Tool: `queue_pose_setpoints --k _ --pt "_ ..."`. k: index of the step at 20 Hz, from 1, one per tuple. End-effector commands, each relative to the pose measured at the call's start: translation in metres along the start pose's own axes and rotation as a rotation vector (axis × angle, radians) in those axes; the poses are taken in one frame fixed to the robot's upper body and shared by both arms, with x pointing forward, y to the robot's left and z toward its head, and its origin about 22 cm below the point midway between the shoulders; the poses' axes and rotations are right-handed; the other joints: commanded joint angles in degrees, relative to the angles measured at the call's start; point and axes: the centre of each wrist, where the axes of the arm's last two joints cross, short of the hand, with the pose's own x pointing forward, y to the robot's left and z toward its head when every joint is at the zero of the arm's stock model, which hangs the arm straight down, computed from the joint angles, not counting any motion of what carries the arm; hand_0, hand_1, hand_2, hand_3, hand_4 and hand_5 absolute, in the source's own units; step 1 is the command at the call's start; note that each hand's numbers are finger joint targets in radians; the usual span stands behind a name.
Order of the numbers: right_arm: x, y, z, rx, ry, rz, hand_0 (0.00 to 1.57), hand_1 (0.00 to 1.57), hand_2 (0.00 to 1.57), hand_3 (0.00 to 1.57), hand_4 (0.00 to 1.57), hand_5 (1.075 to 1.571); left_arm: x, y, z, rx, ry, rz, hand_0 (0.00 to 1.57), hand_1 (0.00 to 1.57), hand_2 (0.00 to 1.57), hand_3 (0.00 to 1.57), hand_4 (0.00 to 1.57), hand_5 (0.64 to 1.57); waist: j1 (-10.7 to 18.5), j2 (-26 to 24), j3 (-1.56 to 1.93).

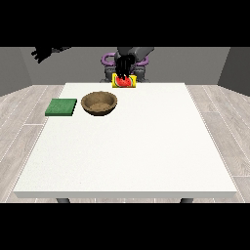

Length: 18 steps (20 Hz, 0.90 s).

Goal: Pick the cup and pour the ball into the bowl, then pick the bowl and place it on the pad

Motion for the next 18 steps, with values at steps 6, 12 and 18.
queue_pose_setpoints --k 6,12,18 --pt "0.002 0.001 -0.003 0.001 -0.002 -0.006 0.0 0.0 0.0 0.3 0.47 1.57 0.017 0.029 -0.007 -0.051 -0.125 -0.1 0.0 0.0 1.23 1.57 0.92 1.57 0.3 0.3 0.01" --pt "-0.001 0.009 -0.006 0.022 0.005 -0.041 0.0 0.0 0.0 0.27 0.47 1.57 0.006 0.0 -0.002 -0.075 -0.273 -0.602 1.52 1.52 1.57 1.57 1.22 1.533 -1.5 -0.2 0.05" --pt "0.009 -0.023 0.004 0.029 -0.025 -0.039 0.0 0.0 0.0 0.29 0.47 1.57 0.015 0.03 -0.019 -0.052 -0.262 -0.623 1.51 1.51 1.57 1.57 1.26 1.506 -1.4 0.8 0.02"
